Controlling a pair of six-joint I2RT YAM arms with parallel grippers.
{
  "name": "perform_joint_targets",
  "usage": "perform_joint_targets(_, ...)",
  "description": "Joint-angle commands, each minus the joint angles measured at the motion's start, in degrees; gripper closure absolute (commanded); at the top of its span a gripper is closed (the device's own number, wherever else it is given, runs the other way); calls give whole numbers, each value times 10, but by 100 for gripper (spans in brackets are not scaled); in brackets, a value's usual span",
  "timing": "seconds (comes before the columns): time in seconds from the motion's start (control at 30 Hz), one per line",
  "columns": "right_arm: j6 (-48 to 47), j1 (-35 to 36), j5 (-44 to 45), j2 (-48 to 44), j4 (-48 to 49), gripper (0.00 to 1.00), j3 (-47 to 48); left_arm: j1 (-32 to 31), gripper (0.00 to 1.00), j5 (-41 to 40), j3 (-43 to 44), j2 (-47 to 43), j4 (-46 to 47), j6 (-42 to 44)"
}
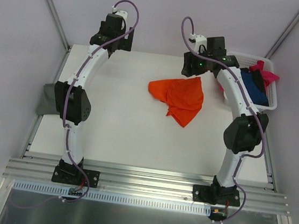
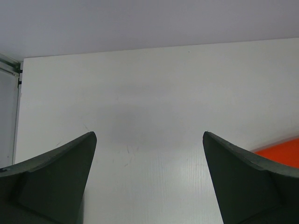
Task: Fold and stack the t-shirts
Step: Flatten out the tshirt
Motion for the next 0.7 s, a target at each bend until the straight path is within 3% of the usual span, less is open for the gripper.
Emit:
perform_joint_targets(0.0, -7, 18, -42, 55, -11, 44, 40, -1, 1, -10, 1, -28, 9, 2)
perform_joint_targets(0.1, -32, 36, -53, 59, 38, 44, -3, -1, 1, -9, -1, -31, 10, 3)
perform_joint_targets(0.2, -45, 39, -172, 68, 49, 40, -25, -2, 1, -9, -1, -35, 9, 6)
perform_joint_targets(0.3, -30, 40, -217, 71, 40, 36, -52, -2, 1, -2, -3, -44, 9, 6)
perform_joint_targets(0.43, -28, 50, -194, 79, 29, 36, -70, 0, 1, 13, -11, -56, 9, 2)
perform_joint_targets(0.67, -33, 73, -145, 143, 4, 36, -11, 3, 1, 36, -50, -84, 6, -1)
